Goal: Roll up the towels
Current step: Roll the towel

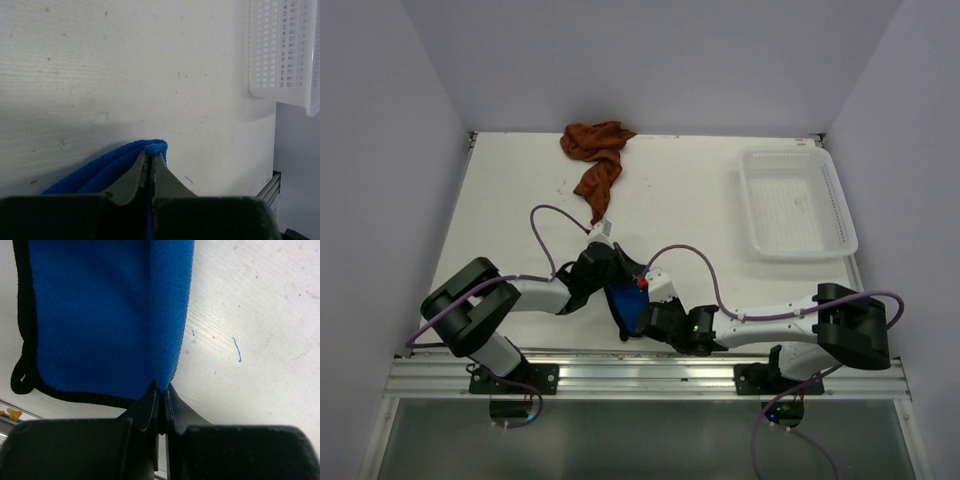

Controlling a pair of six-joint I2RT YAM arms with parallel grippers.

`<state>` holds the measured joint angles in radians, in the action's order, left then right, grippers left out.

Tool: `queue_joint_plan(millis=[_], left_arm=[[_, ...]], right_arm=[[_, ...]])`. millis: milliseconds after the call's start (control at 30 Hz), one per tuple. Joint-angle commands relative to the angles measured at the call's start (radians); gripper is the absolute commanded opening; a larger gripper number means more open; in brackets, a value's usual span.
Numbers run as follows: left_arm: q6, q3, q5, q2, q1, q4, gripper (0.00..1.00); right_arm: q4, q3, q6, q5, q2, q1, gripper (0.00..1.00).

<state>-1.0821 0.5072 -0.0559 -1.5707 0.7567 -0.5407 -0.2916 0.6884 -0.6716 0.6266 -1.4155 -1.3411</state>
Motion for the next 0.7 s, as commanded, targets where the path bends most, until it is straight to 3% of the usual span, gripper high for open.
queue_joint_plan(millis=[0, 300, 667], left_arm=[[-0.004, -0.016, -0.042, 0.038, -0.026, -0.081, 0.0], [-0.019, -0.064, -0.042, 0.064, -0.051, -0.105, 0.0], [-0.025, -0.131, -0.015, 0.064, -0.069, -0.166, 0.0]], right_arm=[[-0.105, 0.065, -0.002, 0.107, -0.054, -0.047, 0.0], [-0.309, 0.266, -0.04, 0.277, -0.258, -0.165, 0.0], [-0.441, 0.424, -0.01, 0.358, -0.444, -0.263, 0.0]])
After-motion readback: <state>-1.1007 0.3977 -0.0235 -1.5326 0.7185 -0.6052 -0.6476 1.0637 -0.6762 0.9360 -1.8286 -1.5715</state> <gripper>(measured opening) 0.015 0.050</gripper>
